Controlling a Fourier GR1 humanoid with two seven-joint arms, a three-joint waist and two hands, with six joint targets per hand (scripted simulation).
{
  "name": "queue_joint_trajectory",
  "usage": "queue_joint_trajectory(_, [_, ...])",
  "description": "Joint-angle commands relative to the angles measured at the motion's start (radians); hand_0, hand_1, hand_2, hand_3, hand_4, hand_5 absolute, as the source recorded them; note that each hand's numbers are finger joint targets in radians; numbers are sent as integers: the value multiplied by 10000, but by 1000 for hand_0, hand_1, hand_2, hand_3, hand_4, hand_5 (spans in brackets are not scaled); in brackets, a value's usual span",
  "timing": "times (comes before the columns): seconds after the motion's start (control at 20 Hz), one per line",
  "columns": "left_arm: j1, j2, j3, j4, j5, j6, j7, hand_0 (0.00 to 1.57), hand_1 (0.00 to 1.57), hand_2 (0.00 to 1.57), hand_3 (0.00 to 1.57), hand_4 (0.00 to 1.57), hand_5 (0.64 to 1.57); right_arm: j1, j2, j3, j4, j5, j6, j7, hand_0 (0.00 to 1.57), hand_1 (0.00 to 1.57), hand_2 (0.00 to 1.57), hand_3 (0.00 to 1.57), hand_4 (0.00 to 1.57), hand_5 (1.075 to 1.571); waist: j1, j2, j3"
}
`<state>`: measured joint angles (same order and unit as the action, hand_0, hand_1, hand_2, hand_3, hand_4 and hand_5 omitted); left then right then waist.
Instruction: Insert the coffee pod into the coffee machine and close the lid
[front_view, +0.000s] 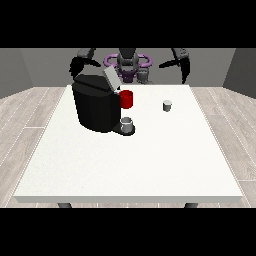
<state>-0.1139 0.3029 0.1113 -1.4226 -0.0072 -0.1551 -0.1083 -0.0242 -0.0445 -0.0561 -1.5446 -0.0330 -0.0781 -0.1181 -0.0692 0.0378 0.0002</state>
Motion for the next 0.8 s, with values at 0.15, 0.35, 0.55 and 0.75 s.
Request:
queue_joint_trajectory(0.15, [-942,781,494,2218,-302,-634,-388,0,0,0,0,0,1571,-99,311,465,-309,200,-97,-66,0,0,0,0,186,1571,-484,619,-7])
queue_joint_trajectory(0.35, [-1767,590,540,3423,-660,-199,-372,0,0,0,0,0,1571,-365,322,502,-217,310,-192,-297,0,0,0,0,233,1571,-729,1080,-5])
queue_joint_trajectory(0.55, [-2136,688,546,4514,-1103,-101,-498,0,0,0,0,0,1571,-351,435,848,-459,183,-515,730,0,0,0,0,259,1571,-607,731,-7])
queue_joint_trajectory(0.75, [-2664,771,42,4522,-1657,-233,125,0,0,0,0,0,1571,-1118,432,351,597,208,-681,331,0,0,0,0,352,1571,-327,1036,-3])
